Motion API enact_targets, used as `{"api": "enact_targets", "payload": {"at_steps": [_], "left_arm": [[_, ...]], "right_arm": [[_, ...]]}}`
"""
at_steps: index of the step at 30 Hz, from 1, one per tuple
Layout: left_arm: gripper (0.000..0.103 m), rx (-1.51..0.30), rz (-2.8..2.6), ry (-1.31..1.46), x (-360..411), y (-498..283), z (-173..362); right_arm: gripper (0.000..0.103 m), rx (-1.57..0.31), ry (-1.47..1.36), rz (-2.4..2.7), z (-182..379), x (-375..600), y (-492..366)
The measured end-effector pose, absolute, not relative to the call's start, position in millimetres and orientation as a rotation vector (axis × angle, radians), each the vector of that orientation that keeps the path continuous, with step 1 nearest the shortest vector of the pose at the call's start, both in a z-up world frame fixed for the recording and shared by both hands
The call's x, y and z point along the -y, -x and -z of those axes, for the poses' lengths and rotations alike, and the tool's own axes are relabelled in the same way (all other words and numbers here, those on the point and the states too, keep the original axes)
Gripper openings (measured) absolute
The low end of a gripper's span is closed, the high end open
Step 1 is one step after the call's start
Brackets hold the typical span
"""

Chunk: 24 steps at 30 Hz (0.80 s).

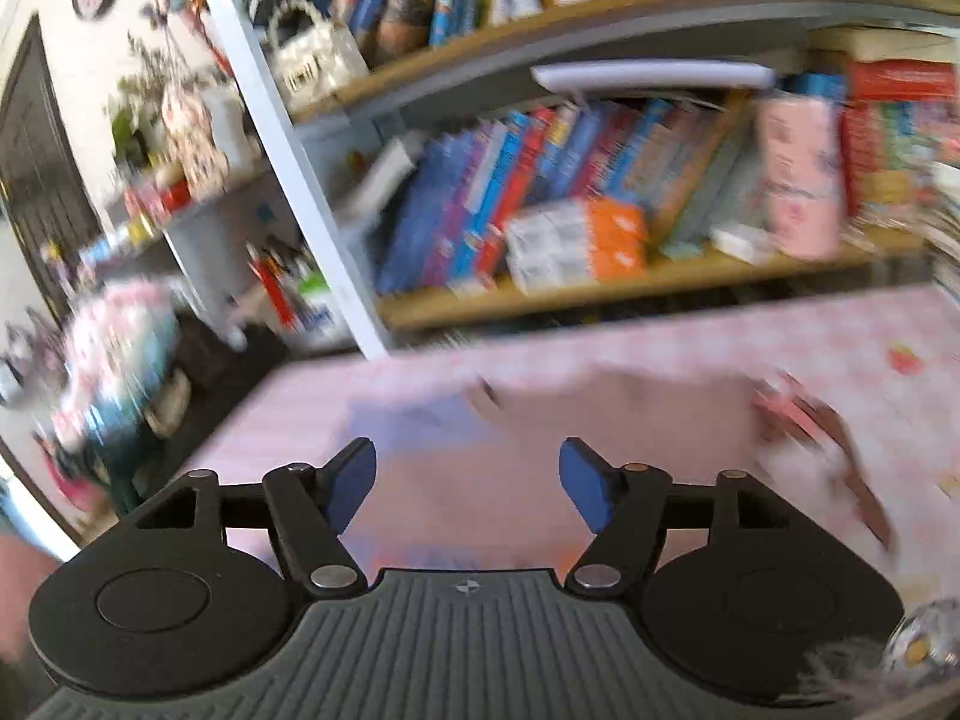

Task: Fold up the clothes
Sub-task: 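Fold the pink sleeve across the sweater body with the right gripper, release, then move both grippers to the sweater hem and grasp its two sides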

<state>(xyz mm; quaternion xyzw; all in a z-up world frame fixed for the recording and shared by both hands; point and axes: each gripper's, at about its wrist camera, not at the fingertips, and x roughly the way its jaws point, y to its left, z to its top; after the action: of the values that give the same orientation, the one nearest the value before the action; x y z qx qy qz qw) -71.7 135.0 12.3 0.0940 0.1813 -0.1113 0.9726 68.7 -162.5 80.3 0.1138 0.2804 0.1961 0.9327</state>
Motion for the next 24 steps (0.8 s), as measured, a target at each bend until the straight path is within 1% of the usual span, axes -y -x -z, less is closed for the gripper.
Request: {"api": "enact_targets", "payload": {"at_steps": [4,8,11,18,20,21,22,23,24], "left_arm": [[0.098,-0.411,0.235,-0.179,-134.1,68.6,-5.2],[0.098,-0.3,0.205,-0.172,-135.6,89.1,-9.3],[0.098,-0.358,0.194,-0.13,-133.8,94.7,-15.6],[0.096,-0.51,0.126,0.036,-143.4,105.6,-14.0],[0.092,-0.547,0.116,0.075,-148.0,108.3,-9.8],[0.087,-0.562,0.114,0.088,-150.1,109.6,-6.9],[0.076,-0.576,0.104,0.101,-152.2,110.6,-4.5],[0.071,-0.582,0.095,0.116,-155.1,110.8,-2.7],[0.061,-0.586,0.086,0.133,-158.1,111.0,-1.0]], "right_arm": [[0.065,-0.659,-0.192,-0.3,-37.0,193.0,-18.6],[0.064,-0.688,-0.178,-0.242,-17.2,217.9,25.0],[0.062,-0.687,-0.183,-0.233,-12.6,232.5,48.9],[0.053,-0.712,-0.225,-0.239,1.7,253.6,76.6],[0.052,-0.714,-0.227,-0.246,4.1,254.6,81.2],[0.05,-0.713,-0.217,-0.246,3.7,254.0,82.7],[0.048,-0.714,-0.206,-0.247,3.1,252.5,83.4],[0.043,-0.715,-0.197,-0.249,2.6,250.6,83.5],[0.041,-0.716,-0.19,-0.251,2.6,249.2,83.8]]}}
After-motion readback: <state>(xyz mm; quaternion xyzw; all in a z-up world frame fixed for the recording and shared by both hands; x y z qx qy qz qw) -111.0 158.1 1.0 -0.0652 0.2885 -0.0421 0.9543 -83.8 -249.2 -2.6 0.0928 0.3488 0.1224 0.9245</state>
